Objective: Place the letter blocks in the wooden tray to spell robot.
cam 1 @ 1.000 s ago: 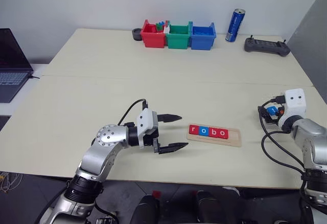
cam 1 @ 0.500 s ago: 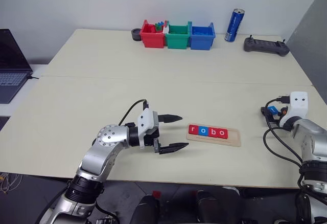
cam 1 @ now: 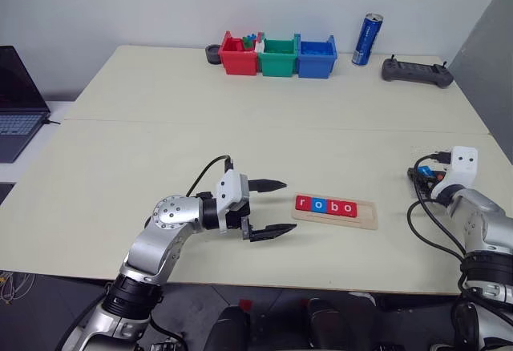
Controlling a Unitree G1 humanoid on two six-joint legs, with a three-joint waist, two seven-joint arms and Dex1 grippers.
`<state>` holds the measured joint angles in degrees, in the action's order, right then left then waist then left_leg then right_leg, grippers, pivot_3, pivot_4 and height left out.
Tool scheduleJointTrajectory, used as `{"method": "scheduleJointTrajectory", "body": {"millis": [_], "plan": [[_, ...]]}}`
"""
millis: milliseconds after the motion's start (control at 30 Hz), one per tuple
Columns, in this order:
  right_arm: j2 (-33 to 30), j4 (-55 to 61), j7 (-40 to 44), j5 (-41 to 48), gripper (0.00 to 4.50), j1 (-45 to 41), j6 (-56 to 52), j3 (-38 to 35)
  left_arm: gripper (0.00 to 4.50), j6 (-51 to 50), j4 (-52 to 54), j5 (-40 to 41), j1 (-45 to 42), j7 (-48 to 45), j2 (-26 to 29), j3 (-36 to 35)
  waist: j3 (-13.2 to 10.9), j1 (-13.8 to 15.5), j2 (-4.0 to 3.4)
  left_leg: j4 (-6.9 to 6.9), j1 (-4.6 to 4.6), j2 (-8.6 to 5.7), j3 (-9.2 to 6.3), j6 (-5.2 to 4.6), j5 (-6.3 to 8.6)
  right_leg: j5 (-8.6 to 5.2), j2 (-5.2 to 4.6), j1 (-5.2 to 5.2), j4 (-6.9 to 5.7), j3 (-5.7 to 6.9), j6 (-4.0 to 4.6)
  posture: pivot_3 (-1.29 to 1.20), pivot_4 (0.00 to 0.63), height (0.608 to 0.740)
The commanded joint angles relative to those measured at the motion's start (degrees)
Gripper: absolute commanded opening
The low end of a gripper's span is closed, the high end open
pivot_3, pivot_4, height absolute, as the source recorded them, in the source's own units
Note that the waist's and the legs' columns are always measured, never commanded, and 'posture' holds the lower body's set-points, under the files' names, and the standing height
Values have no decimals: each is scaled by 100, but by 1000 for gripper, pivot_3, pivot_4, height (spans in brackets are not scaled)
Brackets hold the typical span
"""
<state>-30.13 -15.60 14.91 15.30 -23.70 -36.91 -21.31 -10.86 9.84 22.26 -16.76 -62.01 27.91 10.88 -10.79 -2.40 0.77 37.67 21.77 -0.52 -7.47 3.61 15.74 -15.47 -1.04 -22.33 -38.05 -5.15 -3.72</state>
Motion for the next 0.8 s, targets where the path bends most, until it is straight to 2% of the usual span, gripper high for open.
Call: {"method": "scheduleJointTrajectory", "body": {"millis": [33, 267, 533, 633, 800], "plan": [[-12, 272, -111, 44, 1517, 28, 77, -140, 4500, 59, 168, 42, -68, -34, -17, -9, 0, 0, 0, 0, 0, 0, 0, 0, 0, 0, 0, 0, 0, 0, 0, 0, 150, 740], [71, 724, -385, 53, 1457, 178, -131, -151, 4500, 54, 174, 40, -61, -35, -15, -6, 1, -1, -1, 0, 0, 1, 0, 0, 0, 0, 0, 0, 0, 0, 0, 0, 150, 740], [914, 3996, -1399, 265, 1457, 1349, -2118, -307, 4500, 12, 322, 76, 121, 8, 78, -85, 4, 4, -7, -14, 1, 1, -7, 0, 0, 0, 0, -4, 0, 2, 0, 0, 150, 740], [1372, 4757, -1804, 221, 1457, 1550, -2805, -484, 4500, 13, 354, 92, 180, -1, 118, -98, 6, 4, -11, -18, -1, 2, -5, 1, 0, -1, 0, -6, 0, 0, 0, 0, 150, 740], [1870, 5535, -2135, 45, 1457, 1779, -3459, -370, 4500, 34, 229, 95, 69, -39, 117, -84, 6, 6, -12, -23, -3, 2, -3, 1, -1, -1, 1, -6, 4, 0, -1, 0, 150, 740]]}}
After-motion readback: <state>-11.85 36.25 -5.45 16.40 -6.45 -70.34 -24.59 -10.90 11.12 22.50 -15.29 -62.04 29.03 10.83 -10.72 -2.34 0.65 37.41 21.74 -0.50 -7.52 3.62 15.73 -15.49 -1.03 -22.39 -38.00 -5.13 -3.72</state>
